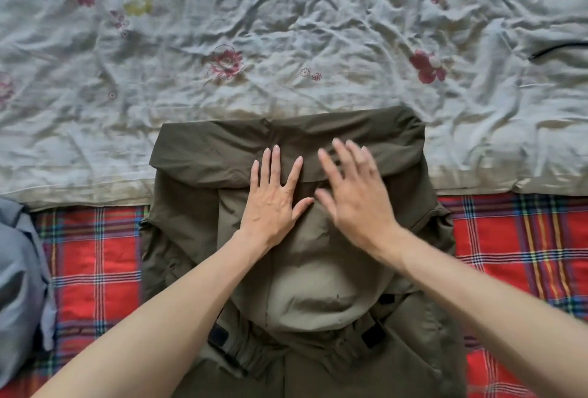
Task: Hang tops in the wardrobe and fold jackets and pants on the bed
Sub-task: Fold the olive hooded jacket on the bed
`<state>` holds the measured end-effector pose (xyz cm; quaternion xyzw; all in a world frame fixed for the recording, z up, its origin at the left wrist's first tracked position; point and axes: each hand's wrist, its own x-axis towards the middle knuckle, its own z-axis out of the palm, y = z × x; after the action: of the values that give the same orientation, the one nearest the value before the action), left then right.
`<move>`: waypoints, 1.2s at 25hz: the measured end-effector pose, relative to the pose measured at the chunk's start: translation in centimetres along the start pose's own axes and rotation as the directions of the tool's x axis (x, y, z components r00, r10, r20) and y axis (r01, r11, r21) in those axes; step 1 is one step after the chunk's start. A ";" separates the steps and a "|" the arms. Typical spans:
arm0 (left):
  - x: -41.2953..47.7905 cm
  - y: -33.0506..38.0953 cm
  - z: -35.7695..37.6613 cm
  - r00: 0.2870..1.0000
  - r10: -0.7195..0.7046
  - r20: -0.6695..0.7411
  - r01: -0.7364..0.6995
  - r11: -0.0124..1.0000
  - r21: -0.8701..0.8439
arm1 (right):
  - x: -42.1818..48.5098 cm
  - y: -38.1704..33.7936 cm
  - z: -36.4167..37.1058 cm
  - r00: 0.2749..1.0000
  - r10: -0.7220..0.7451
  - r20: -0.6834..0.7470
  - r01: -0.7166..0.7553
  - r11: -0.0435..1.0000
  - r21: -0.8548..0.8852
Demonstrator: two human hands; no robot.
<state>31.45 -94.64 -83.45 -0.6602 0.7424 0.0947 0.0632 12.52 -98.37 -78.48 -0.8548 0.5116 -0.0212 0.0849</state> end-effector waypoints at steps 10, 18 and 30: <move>-14.3 -1.3 1.6 0.984 -0.143 0.105 0.146 0.989 -0.027 | -13.6 -4.2 4.0 0.926 0.245 0.288 -0.222 0.969 -0.111; -7.5 -8.8 -6.5 0.709 -0.692 -0.138 0.464 0.605 -0.647 | -5.1 2.4 -3.2 0.723 0.685 -0.091 -0.540 0.643 0.542; -1.2 -19.2 -10.8 0.769 -0.537 0.347 0.286 -0.197 -0.938 | 3.3 7.1 -9.3 0.602 0.668 0.437 -0.490 -0.123 0.863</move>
<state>50.97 -98.02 -73.76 -0.7102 0.1884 0.5000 -0.4584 6.78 -105.71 -70.65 -0.2842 0.7063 -0.3496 0.5461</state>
